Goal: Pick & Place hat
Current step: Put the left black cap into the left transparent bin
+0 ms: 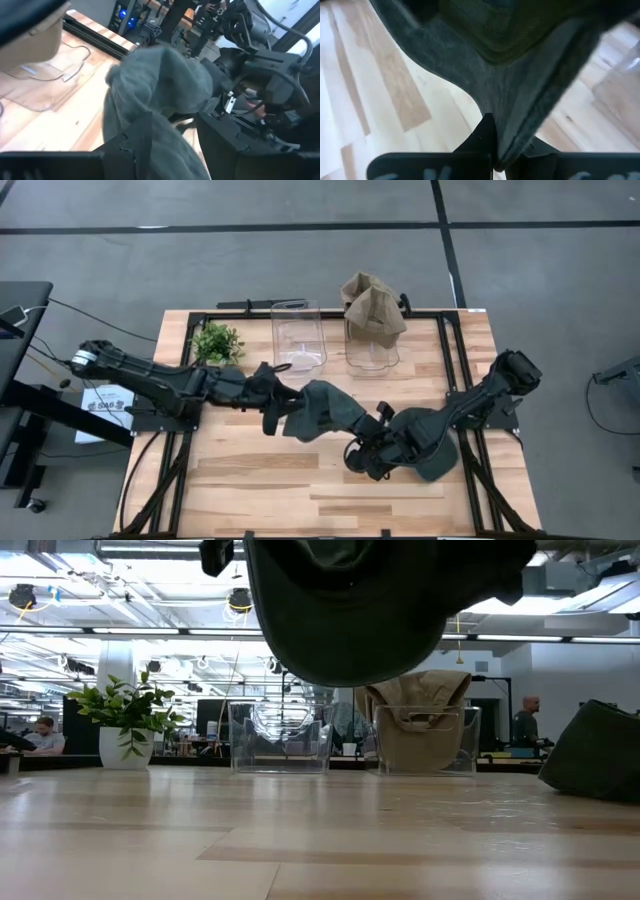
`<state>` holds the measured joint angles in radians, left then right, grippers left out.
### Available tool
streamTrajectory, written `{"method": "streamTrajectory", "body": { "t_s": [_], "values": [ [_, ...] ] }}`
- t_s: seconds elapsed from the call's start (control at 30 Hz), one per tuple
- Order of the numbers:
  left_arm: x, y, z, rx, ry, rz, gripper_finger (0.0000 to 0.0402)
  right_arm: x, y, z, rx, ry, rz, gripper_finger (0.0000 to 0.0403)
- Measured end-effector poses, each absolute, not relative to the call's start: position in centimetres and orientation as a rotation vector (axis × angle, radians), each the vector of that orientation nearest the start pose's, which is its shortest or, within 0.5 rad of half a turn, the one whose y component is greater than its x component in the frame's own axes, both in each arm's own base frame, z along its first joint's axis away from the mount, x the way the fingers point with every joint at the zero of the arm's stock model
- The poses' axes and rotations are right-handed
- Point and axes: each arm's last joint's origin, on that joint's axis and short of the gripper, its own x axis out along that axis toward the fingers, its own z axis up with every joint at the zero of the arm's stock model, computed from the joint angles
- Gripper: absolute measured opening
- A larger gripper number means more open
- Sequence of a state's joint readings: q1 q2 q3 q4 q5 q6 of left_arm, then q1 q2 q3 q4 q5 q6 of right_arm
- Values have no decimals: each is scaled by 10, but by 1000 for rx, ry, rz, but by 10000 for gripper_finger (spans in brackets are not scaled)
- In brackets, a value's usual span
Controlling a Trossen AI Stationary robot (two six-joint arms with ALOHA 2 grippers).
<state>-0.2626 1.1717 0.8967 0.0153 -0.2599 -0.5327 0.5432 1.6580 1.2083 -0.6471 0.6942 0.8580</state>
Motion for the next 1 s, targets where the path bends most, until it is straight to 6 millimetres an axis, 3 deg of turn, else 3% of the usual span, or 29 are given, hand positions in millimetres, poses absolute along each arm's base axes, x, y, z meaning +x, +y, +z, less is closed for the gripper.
{"method": "streamTrajectory", "body": {
  "t_s": [0.27,0.57,1.0],
  "values": [
    [257,-49,314,-512,258,30,149,292,166,231,194,759,-430,0],
    [254,-48,305,-501,362,37,149,291,168,231,201,778,-408,0],
    [252,-47,305,-500,381,32,149,288,174,230,231,805,-360,0]
  ]
}}
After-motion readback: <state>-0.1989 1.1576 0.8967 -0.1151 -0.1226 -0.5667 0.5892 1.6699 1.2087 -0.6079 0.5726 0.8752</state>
